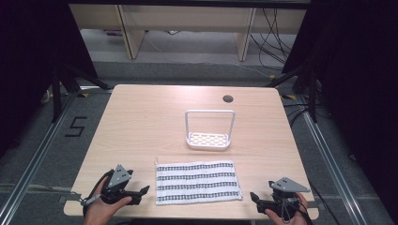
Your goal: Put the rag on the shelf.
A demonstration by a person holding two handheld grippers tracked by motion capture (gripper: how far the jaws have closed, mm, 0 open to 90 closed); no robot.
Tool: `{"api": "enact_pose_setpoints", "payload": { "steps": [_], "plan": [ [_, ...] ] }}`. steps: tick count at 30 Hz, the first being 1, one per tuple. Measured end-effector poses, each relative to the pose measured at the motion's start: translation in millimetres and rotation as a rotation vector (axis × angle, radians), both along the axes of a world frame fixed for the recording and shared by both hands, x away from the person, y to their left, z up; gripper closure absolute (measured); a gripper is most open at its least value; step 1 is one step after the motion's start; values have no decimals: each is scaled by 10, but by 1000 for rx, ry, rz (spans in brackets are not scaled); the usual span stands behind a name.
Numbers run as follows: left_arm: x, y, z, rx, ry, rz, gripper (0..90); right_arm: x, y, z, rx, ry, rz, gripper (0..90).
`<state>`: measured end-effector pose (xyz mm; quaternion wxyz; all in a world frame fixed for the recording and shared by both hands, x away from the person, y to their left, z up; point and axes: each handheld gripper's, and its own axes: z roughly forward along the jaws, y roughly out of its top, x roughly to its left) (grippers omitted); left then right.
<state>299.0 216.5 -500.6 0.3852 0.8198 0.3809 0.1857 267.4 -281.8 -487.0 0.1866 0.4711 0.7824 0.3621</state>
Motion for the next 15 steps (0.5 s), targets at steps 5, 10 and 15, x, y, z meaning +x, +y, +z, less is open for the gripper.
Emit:
{"api": "enact_pose_setpoints", "payload": {
  "steps": [5,10,15],
  "plan": [
    [3,-23,14,-24,7,-9,151,-11,18,2,-6,5,0,192],
    [15,-78,-4,-74,16,4,152,-3,30,-6,0,-2,21,199],
    [21,-82,14,-62,24,-20,152,-7,56,-5,8,1,28,202]
  ]
}}
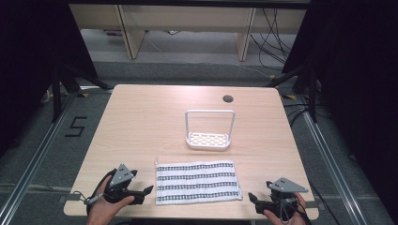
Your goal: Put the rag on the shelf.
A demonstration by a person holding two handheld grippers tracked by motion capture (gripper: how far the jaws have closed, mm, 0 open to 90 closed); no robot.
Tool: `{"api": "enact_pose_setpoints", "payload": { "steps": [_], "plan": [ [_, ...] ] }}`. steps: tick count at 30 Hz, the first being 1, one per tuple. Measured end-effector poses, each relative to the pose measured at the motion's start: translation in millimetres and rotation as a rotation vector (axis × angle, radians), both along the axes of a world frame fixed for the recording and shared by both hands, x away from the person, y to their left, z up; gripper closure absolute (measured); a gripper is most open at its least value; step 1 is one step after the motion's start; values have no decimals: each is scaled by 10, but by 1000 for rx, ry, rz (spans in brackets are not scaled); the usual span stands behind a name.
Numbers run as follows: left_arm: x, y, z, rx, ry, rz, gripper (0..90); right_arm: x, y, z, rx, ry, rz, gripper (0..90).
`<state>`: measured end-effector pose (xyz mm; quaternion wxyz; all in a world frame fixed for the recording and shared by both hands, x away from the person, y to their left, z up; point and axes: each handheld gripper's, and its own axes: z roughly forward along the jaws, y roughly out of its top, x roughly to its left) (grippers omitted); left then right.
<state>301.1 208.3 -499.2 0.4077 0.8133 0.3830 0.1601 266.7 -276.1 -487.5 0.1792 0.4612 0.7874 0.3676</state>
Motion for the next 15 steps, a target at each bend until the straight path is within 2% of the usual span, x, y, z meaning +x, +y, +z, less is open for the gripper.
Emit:
{"api": "enact_pose_setpoints", "payload": {
  "steps": [2,3,6,7,8,9,13,14,15],
  "plan": [
    [6,-20,0,-14,-2,-6,152,-7,6,5,-5,2,3,209],
    [6,-49,11,-22,-4,-5,152,2,18,-9,17,7,15,212],
    [7,-84,15,-35,-5,-5,153,2,25,-13,13,8,12,212],
    [9,-114,15,-38,-13,0,155,-25,48,-2,20,30,-9,216],
    [9,-114,15,-38,-13,0,155,-25,48,-2,20,30,-9,216],
    [15,-141,19,-33,-13,-8,155,-2,45,-8,6,15,22,222],
    [24,-195,49,-8,-19,-41,156,3,77,-20,8,17,33,232],
    [23,-221,55,-19,-22,-37,156,9,80,-20,-5,14,40,234],
    [33,-216,66,11,-35,-49,156,17,88,-25,5,16,49,236]
  ]
}}
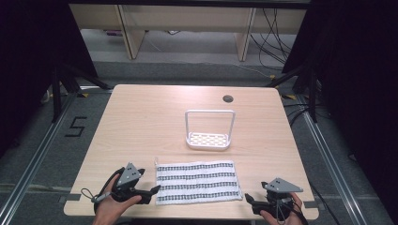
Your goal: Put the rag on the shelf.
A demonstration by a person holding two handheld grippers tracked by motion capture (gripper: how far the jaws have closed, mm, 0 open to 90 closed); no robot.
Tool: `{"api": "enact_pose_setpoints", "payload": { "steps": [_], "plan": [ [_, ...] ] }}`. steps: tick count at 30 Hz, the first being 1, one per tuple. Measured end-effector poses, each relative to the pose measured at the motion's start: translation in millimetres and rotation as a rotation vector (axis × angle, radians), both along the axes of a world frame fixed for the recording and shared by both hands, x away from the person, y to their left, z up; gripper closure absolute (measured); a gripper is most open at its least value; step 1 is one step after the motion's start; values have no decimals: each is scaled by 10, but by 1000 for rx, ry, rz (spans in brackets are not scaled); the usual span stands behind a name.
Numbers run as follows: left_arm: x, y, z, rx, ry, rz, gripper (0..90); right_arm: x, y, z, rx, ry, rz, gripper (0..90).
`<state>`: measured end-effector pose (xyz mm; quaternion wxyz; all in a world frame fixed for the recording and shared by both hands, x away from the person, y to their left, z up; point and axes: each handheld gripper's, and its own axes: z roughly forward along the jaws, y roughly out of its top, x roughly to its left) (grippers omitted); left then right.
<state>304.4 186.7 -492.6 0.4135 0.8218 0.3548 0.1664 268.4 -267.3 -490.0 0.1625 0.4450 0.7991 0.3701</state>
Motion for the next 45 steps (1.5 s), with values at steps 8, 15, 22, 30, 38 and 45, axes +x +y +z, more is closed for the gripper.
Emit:
{"api": "enact_pose_setpoints", "payload": {
  "steps": [8,15,22,30,38,45],
  "plan": [
    [73,-126,48,4,-14,-18,153,-1,61,21,6,10,22,254],
    [148,-353,90,3,-37,-62,183,-25,95,53,1,-14,33,271],
    [283,-575,150,16,-51,-104,179,-52,123,69,-3,-11,29,293],
    [471,-792,149,-1,-32,-137,201,-70,178,83,-13,-13,42,302],
    [637,-1048,191,-3,-19,-184,248,-85,247,71,-28,13,34,331],
    [745,-1321,166,8,4,-230,267,-43,251,37,-60,-5,60,352]
  ]
}}
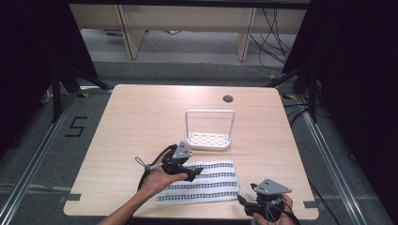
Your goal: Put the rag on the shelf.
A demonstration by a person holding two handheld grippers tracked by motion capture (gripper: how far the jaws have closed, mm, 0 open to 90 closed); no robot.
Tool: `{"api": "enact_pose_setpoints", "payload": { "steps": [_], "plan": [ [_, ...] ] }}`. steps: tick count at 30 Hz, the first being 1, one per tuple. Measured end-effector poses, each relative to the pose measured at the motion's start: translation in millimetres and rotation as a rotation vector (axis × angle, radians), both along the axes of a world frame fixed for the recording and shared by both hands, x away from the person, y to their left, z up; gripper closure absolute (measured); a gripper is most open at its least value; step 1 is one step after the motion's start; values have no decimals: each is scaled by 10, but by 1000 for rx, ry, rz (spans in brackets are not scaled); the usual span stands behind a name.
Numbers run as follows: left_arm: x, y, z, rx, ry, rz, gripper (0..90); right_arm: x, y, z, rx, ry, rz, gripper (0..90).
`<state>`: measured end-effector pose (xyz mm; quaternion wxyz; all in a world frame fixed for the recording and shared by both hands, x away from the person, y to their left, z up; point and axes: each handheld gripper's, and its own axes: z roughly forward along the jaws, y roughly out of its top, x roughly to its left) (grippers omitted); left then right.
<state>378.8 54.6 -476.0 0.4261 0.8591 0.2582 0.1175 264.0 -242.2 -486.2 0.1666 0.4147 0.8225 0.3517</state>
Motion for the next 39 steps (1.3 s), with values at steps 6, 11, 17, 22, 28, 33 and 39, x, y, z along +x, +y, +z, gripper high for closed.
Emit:
{"api": "enact_pose_setpoints", "payload": {
  "steps": [6,11,17,22,28,33,39],
  "plan": [
    [93,-277,-7,1,28,-49,281,43,25,-30,-24,-6,33,376],
    [196,-490,-20,-5,50,-80,293,56,61,-50,-42,10,18,393],
    [274,-633,-87,29,59,-110,315,58,102,-72,-45,48,3,415],
    [348,-778,-140,64,65,-131,320,64,132,-93,-54,45,18,425],
    [429,-897,-163,67,82,-151,328,62,133,-97,-49,42,20,434],
    [464,-1007,-192,80,85,-171,348,68,143,-102,-46,52,13,438],
    [539,-1085,-273,66,105,-183,388,84,130,-108,-48,64,7,442]
  ]
}}
